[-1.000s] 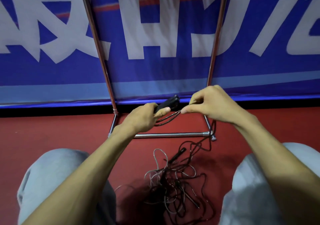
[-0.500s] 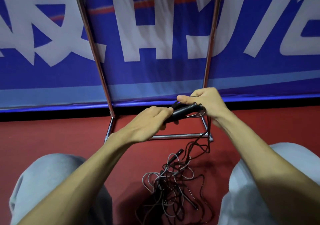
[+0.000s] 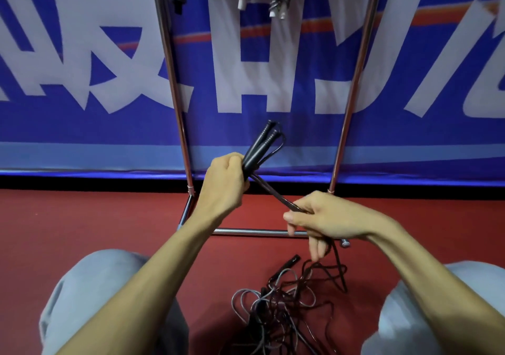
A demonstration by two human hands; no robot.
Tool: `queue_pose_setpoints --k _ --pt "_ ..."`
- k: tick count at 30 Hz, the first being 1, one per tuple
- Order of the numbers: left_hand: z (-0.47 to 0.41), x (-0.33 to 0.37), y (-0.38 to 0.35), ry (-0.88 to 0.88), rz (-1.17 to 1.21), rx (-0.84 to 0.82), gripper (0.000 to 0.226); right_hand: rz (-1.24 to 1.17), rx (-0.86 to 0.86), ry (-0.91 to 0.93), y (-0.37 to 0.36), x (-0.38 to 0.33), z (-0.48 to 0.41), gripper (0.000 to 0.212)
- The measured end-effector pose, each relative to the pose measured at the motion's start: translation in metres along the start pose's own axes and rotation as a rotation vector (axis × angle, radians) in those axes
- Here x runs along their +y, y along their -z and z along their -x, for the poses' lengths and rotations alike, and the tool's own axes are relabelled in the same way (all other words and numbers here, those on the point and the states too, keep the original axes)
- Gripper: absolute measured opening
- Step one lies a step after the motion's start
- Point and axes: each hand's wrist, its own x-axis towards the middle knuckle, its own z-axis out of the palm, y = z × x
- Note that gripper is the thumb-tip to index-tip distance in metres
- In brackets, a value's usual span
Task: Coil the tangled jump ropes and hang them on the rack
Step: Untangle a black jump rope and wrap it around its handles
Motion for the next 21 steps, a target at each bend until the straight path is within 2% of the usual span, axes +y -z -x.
queue_pose_setpoints --k 3,5,7,11,13,17,21 --pt "-0.002 -0.005 0.003 -0.108 -0.299 0.088 0.035 0.262 -0.05 -0.008 -0.001 -0.007 0.007 0.025" --pt "-0.003 -0.006 0.0 -0.135 -0.429 0.097 0.034 0.427 -0.071 0.049 0.0 -0.011 0.013 0.022" --pt "-0.004 -0.011 -0.004 -0.121 -0.533 0.065 0.036 0.492 -0.034 0.13 0.001 -0.015 0.02 0.019" --pt "-0.008 -0.021 -0.01 0.003 -0.658 -0.069 0.03 0.388 0.189 0.275 0.01 -0.011 0.021 0.02" --pt "-0.004 -0.019 -0.011 -0.006 -0.695 -0.149 0.025 0.325 0.347 0.303 0.018 -0.001 0.018 0.021" --pt "0.001 -0.016 -0.014 -0.188 -0.83 -0.298 0.033 0.237 0.675 0.273 0.026 0.015 0.007 0.019" --pt "0.011 -0.01 -0.02 -0.341 -0.755 -0.407 0.032 0.144 0.793 0.204 0.021 0.022 -0.003 0.017"
